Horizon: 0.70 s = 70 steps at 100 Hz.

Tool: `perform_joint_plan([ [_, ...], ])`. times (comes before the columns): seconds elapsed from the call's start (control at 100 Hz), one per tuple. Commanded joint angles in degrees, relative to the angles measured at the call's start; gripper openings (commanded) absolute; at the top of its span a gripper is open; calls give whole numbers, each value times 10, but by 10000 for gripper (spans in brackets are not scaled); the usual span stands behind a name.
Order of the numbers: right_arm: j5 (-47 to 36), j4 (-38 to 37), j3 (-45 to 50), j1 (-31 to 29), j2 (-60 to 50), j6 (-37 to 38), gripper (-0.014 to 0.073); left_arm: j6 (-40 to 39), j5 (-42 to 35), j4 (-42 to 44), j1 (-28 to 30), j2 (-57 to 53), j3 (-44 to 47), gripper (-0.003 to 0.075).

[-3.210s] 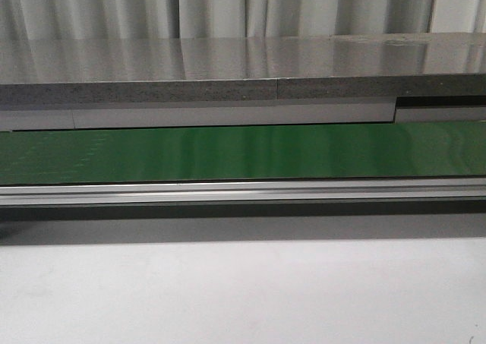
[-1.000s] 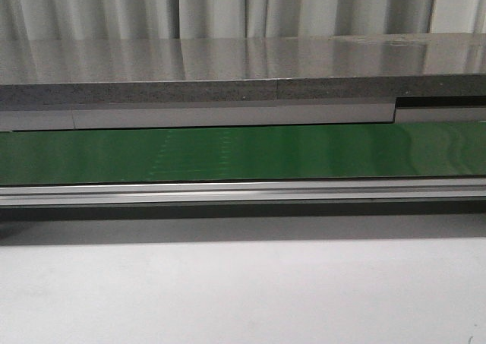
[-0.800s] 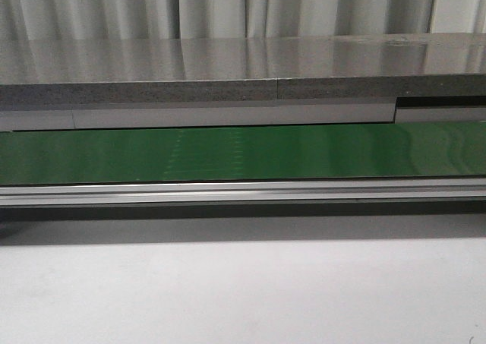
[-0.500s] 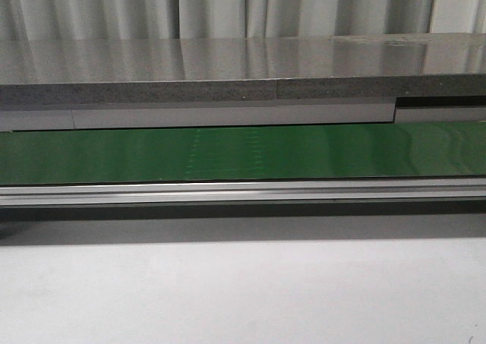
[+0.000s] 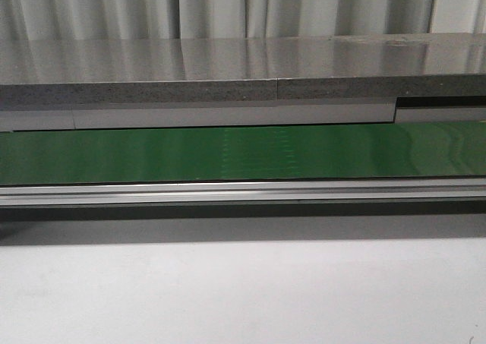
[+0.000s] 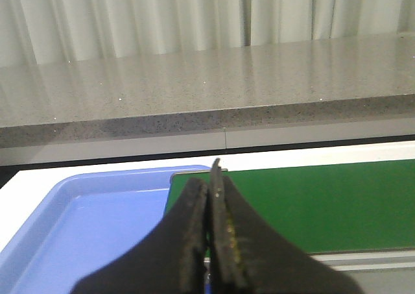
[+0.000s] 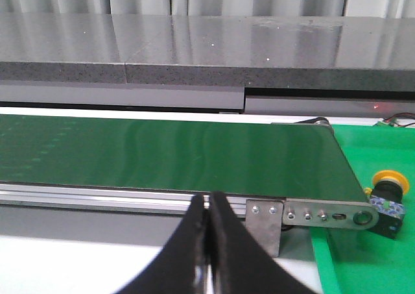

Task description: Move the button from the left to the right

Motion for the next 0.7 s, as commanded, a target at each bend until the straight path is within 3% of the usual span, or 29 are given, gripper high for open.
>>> perform_joint_plan([
  [0.0, -53, -7, -8, -2, -11, 0, -68, -1, -44, -6, -4, 7, -16, -20],
  [0.69, -46, -7, -8, -2, -11, 0, -68, -1, -44, -6, -4, 7, -16, -20],
])
